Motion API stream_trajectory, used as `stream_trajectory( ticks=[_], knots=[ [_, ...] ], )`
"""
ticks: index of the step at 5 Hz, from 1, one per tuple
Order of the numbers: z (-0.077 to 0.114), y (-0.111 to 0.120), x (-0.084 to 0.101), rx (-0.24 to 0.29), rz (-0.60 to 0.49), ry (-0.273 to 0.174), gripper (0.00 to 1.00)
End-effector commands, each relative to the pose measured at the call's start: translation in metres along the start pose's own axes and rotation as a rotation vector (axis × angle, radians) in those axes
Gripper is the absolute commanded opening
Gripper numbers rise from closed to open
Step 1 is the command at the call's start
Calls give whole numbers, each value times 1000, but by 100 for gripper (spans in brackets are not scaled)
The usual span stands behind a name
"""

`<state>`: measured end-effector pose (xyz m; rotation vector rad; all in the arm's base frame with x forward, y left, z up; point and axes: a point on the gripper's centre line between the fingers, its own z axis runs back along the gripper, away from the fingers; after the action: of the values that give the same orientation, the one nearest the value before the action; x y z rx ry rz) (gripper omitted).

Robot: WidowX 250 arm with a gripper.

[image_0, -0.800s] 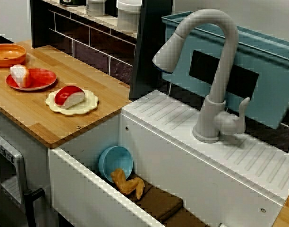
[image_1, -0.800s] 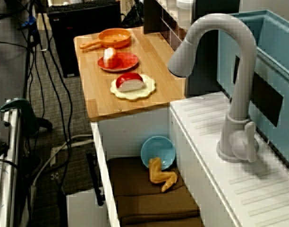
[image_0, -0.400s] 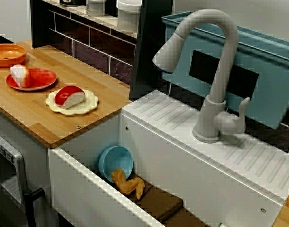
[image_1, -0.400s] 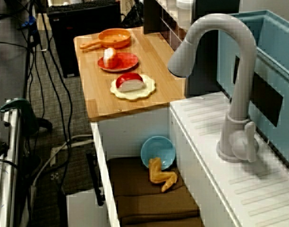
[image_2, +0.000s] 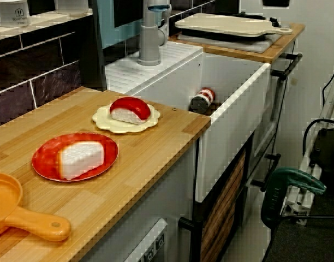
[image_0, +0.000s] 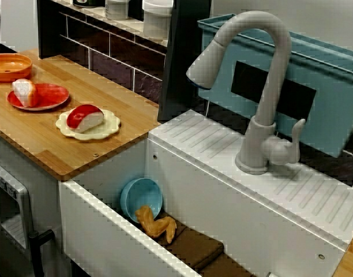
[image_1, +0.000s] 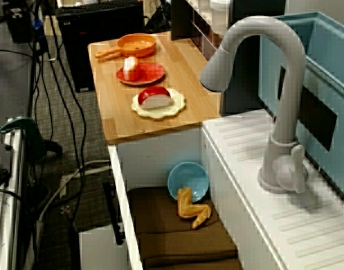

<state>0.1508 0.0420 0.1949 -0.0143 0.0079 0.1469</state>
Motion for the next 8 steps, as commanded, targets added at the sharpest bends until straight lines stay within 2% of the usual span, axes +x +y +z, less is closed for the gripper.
stream_trajectory(
  ticks=[1,2,4,5,6,7,8],
  knots=[
    [-10,57,31,163,56,-73,100],
    [-9,76,41,234,9,-77,100],
    [-5,119,62,163,168,-28,100],
    [-8,142,80,59,418,-56,100],
    [-24,151,91,-22,670,-22,100],
    [-33,148,94,-20,919,-79,100],
    [-40,142,100,-41,1168,-121,100]
  ],
)
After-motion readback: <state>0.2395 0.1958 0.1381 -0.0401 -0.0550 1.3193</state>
